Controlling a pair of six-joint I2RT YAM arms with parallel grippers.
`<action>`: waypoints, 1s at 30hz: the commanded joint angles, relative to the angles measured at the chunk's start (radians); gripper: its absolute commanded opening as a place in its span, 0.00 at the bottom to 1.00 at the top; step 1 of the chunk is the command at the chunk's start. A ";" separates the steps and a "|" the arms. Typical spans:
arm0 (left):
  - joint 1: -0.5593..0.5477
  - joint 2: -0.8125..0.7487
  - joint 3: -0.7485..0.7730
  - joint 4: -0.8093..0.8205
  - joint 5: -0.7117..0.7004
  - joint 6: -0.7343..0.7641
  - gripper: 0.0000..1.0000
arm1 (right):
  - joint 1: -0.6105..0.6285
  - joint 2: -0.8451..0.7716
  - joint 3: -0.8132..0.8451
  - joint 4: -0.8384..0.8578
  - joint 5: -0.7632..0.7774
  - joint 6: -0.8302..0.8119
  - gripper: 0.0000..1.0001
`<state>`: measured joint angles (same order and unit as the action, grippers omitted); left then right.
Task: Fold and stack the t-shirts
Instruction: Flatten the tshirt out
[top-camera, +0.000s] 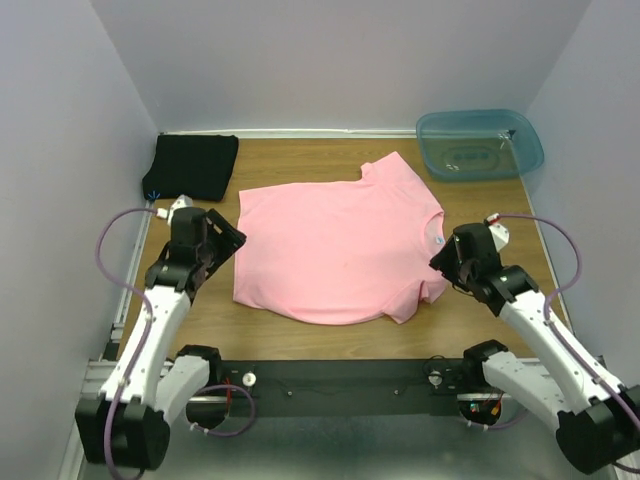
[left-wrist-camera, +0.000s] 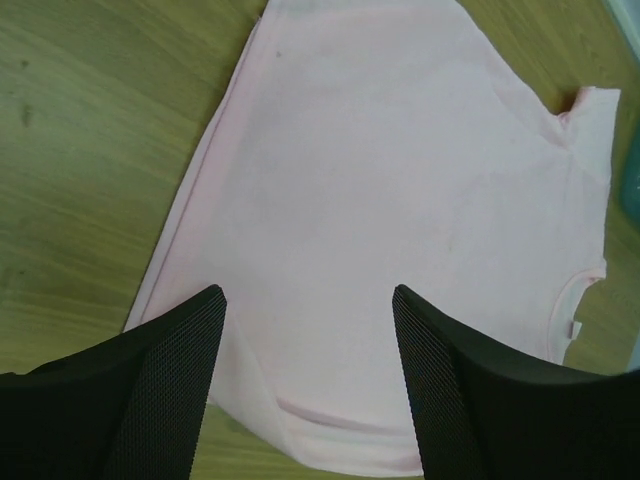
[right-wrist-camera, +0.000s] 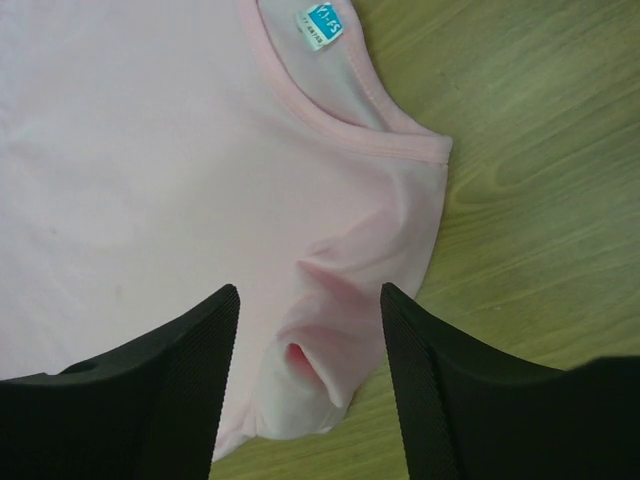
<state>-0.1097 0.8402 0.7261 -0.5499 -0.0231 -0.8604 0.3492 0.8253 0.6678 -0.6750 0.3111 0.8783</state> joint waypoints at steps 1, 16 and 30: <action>-0.043 0.202 0.035 0.182 0.085 0.067 0.73 | -0.010 0.084 -0.026 0.148 0.002 -0.093 0.63; -0.082 0.784 0.095 0.340 -0.005 0.057 0.59 | -0.182 0.360 -0.125 0.382 -0.124 -0.202 0.46; 0.047 0.679 -0.027 0.277 -0.097 0.084 0.57 | -0.283 0.402 -0.160 0.325 -0.096 -0.133 0.48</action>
<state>-0.0895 1.5379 0.7479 -0.1333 -0.0071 -0.8150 0.0860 1.2003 0.5034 -0.3065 0.1886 0.7189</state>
